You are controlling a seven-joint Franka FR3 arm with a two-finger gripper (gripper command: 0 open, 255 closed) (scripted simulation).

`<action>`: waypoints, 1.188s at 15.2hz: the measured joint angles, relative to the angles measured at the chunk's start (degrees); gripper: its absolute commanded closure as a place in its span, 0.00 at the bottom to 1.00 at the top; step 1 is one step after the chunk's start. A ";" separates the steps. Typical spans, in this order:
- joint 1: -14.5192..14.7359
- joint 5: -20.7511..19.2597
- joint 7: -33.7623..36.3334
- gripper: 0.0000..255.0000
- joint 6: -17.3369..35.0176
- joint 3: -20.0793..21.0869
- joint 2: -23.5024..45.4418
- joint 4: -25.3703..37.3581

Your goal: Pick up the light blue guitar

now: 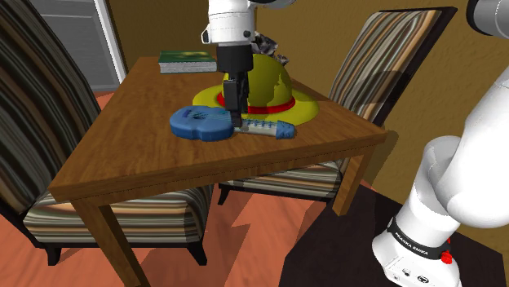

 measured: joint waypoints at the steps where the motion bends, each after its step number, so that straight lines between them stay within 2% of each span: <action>1: -0.01 -0.01 -0.06 0.00 0.45 0.00 0.04 -0.42; 2: 0.03 0.00 0.00 1.00 0.80 0.04 0.06 -0.74; 12: 0.09 0.04 0.04 1.00 1.08 0.11 -0.01 -1.02; 18: 0.03 -0.08 0.31 1.00 -2.82 0.05 0.43 3.24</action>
